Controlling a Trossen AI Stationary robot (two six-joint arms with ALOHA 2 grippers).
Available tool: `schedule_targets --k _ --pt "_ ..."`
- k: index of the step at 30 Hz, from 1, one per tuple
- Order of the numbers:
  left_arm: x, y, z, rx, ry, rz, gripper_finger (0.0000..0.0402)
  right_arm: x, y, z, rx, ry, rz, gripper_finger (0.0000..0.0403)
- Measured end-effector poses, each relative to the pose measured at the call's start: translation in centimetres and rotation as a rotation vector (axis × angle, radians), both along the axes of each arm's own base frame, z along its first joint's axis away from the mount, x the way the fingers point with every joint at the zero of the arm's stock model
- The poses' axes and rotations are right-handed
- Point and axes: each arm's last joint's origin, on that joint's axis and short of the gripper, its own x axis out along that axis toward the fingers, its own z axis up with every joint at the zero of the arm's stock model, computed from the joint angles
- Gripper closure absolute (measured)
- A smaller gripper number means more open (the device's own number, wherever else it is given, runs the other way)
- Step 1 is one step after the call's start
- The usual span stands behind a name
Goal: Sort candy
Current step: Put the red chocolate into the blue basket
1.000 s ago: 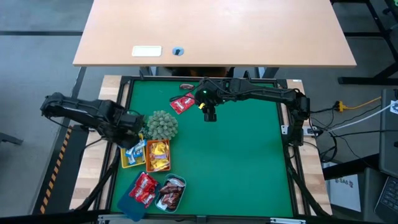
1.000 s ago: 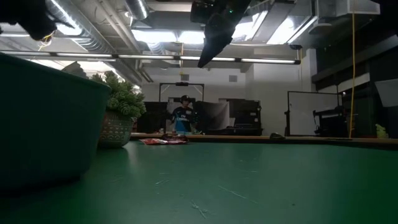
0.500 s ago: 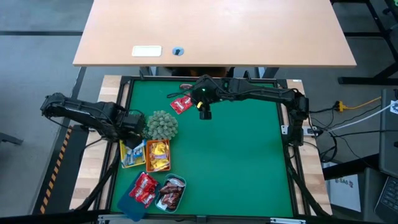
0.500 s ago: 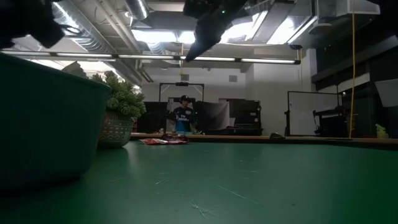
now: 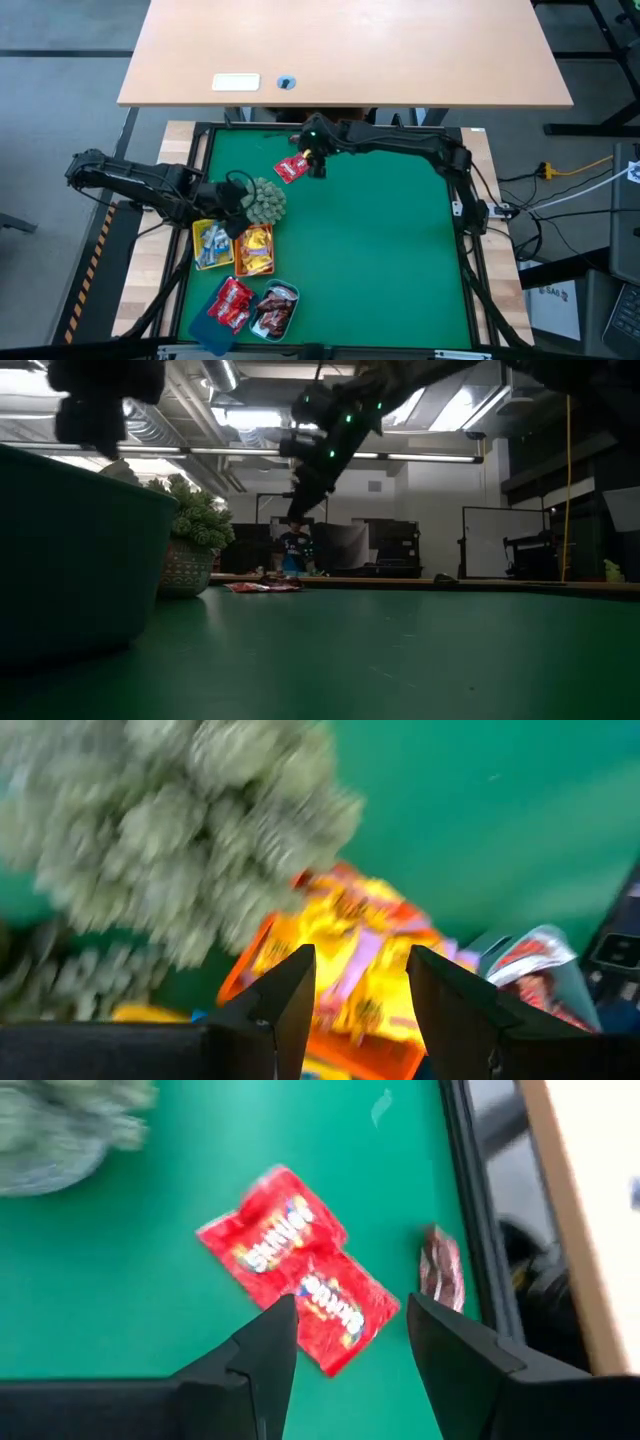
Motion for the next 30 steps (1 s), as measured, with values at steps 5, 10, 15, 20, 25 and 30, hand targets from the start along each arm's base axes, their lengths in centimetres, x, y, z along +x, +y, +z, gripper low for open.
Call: schedule_targets --k 5,10,15,20,25,30 --pt "0.7 -0.1 0.5 0.041 -0.090 -0.076 0.0246 0.9 -1.3 -2.1 0.159 -0.077 -0.110 0.0215" --pt "0.9 0.0 0.6 0.089 -0.117 -0.090 0.0246 2.3 -1.0 -3.2 0.271 -0.170 -0.146 0.0215" --pt "0.9 0.1 0.6 0.147 -0.121 -0.092 0.0246 3.4 0.3 -3.3 0.257 -0.229 -0.143 0.0215" --pt "0.9 0.1 0.6 0.164 -0.124 -0.098 0.0246 4.2 1.6 -4.2 0.189 -0.230 -0.169 0.0215" --pt "0.9 0.1 0.6 0.165 -0.125 -0.097 0.0246 4.9 2.3 -6.1 0.155 -0.203 -0.189 0.0215" --pt "0.9 0.1 0.6 0.166 -0.125 -0.097 0.0246 5.6 2.1 -7.8 0.154 -0.231 -0.216 0.0215"
